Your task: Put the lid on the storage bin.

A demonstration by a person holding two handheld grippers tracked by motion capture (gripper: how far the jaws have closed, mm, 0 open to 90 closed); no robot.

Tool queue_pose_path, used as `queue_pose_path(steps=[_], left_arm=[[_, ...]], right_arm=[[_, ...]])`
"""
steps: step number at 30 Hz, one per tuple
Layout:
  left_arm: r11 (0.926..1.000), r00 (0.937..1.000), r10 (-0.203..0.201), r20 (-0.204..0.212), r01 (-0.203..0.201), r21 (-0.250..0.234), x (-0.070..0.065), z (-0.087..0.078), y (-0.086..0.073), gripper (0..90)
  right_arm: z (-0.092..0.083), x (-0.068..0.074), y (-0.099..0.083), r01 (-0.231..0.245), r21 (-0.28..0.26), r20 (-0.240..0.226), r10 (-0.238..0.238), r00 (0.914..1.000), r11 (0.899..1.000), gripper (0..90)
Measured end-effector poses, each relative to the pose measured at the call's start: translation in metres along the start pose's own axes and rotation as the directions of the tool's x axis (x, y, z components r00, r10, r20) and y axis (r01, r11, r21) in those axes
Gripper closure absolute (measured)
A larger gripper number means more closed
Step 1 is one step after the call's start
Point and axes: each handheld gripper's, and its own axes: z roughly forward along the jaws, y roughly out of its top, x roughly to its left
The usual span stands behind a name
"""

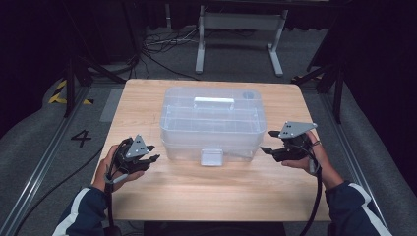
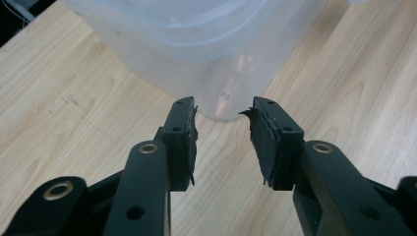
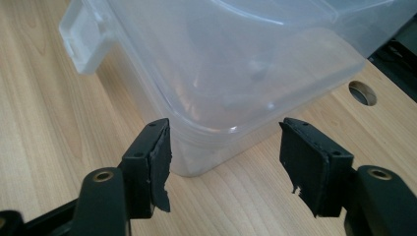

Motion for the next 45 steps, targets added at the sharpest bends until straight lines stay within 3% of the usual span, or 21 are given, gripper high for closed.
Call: queue_pose_path(steps=[10, 19, 26, 30, 36, 41, 45], left_arm=[[0.9978, 0.9996, 0.019, -0.02, -0.018, 0.064, -0.005, -0.003, -0.013, 47.4], [0.9943, 0.999, 0.014, -0.041, -0.01, 0.107, -0.003, -0.005, -0.029, 38.9], [0.9911, 0.9993, -0.004, -0.037, 0.009, 0.133, -0.001, -0.003, -0.042, 33.2], [0.9853, 0.9984, -0.008, -0.056, 0.018, 0.17, -0.001, -0.001, -0.051, 28.5], [0.9837, 0.9988, -0.026, -0.04, 0.033, 0.177, 0.0, -0.001, -0.062, 25.2], [0.9859, 0.9976, -0.061, -0.032, 0.065, 0.154, 0.001, -0.004, -0.071, 24.1], [0.9849, 0.9961, -0.085, -0.024, 0.088, 0.149, 0.001, -0.005, -0.08, 21.7]], right_arm=[[-0.004, 0.003, -0.009, 0.043, 0.041, 0.043, -0.044, 0.9981, 0.998, 36.3], [-0.006, 0.001, -0.029, 0.033, 0.095, 0.08, -0.041, 0.996, 0.995, 35.5], [-0.01, -0.001, -0.046, 0.004, 0.128, 0.1, -0.017, 0.9948, 0.992, 35.4], [-0.012, -0.002, -0.058, -0.017, 0.149, 0.11, 0.0, 0.9939, 0.989, 35.0], [-0.016, -0.005, -0.072, -0.043, 0.153, 0.114, 0.026, 0.9931, 0.987, 34.3], [-0.017, -0.007, -0.089, -0.075, 0.17, 0.129, 0.053, 0.9902, 0.983, 33.1], [-0.019, -0.01, -0.107, -0.123, 0.167, 0.136, 0.101, 0.9856, 0.978, 32.1]])
